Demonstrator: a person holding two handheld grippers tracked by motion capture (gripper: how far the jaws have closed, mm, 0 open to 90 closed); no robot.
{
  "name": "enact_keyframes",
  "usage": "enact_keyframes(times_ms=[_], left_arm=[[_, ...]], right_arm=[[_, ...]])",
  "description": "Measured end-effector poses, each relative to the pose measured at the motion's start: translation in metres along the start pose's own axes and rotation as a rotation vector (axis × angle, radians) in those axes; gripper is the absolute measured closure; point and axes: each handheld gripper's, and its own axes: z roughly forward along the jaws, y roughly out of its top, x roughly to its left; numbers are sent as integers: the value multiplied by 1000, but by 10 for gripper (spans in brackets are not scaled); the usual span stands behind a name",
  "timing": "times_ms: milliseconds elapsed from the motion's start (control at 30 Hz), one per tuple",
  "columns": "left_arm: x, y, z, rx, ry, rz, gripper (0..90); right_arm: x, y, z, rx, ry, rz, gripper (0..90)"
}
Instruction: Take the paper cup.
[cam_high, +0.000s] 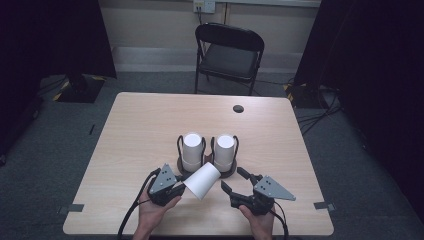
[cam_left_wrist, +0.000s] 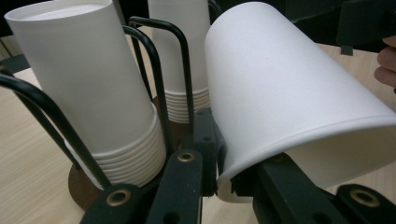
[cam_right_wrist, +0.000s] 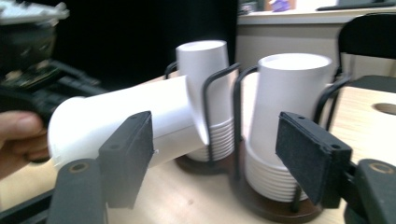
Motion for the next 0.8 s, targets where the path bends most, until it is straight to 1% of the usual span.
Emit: enact_keyframes(times_ms=[33, 67, 100, 133, 167, 200, 233, 267, 300, 333, 367, 400, 433, 467, 500, 533, 567, 600, 633, 667, 700, 733, 767, 800], left_arm=[[0, 0, 0, 10, 3, 11, 839], [0, 1, 1, 13, -6, 10, 839], [0, 1, 1, 13, -6, 10, 839], [0, 1, 1, 23, -13, 14, 839], [0, 1, 1, 23, -13, 14, 839], [1, 2, 1, 39, -17, 16, 839], [2, 2, 1, 64, -18, 23, 840], [3, 2, 1, 76, -21, 18, 840], [3, 2, 1, 76, -21, 18, 840], [4, 3, 1, 87, -24, 20, 840], [5, 3, 1, 95, -27, 14, 840], [6, 3, 2, 103, -33, 8, 840], [7, 4, 3, 118, -35, 8, 840], [7, 4, 3, 126, -41, 5, 840], [7, 6, 5, 141, -50, 16, 840], [7, 6, 5, 141, -50, 16, 840], [7, 8, 7, 157, -53, 15, 841], [7, 8, 7, 157, -53, 15, 841], [7, 10, 7, 167, -62, 10, 841], [7, 10, 7, 175, -62, 16, 840], [8, 10, 7, 181, -66, 6, 840], [8, 10, 7, 181, -66, 6, 840], [8, 10, 8, 198, -74, 10, 840], [9, 10, 8, 221, -73, 19, 840]], right_arm=[[2, -1, 1, 22, 20, -19, 225], [2, -1, 2, 29, 24, -24, 218], [3, -2, 2, 38, 30, -33, 201], [4, -2, 3, 47, 31, -39, 177], [5, -3, 3, 56, 30, -46, 172], [5, -3, 3, 56, 30, -46, 172], [7, -4, 3, 64, 19, -69, 159], [8, -5, 2, 63, 12, -78, 155], [8, -5, 2, 63, 12, -78, 155], [9, -5, 3, 68, 19, -84, 156], [11, -7, 4, 87, 36, -102, 153], [11, -7, 4, 87, 36, -102, 153], [14, -8, 7, 113, 56, -138, 148], [14, -8, 7, 113, 56, -138, 148], [17, -9, 9, 112, 60, -167, 149], [17, -9, 9, 112, 60, -167, 149], [20, -10, 10, 113, 74, -187, 148], [21, -10, 10, 117, 79, -193, 147], [22, -11, 11, 119, 77, -207, 143], [23, -11, 11, 123, 76, -213, 142], [24, -11, 11, 126, 78, -226, 144], [25, -11, 11, 132, 80, -234, 146], [25, -11, 11, 132, 80, -234, 146], [26, -12, 12, 144, 84, -255, 148]])
